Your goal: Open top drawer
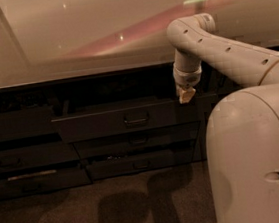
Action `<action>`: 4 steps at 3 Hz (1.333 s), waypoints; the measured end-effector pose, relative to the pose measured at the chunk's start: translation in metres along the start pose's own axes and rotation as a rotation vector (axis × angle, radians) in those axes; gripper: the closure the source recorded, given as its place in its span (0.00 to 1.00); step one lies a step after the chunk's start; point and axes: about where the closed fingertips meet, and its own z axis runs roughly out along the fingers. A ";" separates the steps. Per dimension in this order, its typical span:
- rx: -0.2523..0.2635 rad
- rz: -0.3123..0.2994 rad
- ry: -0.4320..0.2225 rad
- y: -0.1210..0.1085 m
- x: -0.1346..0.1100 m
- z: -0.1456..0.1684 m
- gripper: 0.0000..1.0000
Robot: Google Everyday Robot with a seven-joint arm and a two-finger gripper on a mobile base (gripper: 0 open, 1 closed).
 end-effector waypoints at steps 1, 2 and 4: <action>-0.004 -0.003 -0.002 0.004 -0.001 0.000 1.00; -0.007 -0.005 -0.004 0.006 -0.001 0.000 1.00; -0.013 -0.012 -0.007 0.014 -0.004 0.000 1.00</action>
Offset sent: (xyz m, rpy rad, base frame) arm -0.2318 0.0283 -0.1620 0.1275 0.1923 0.1860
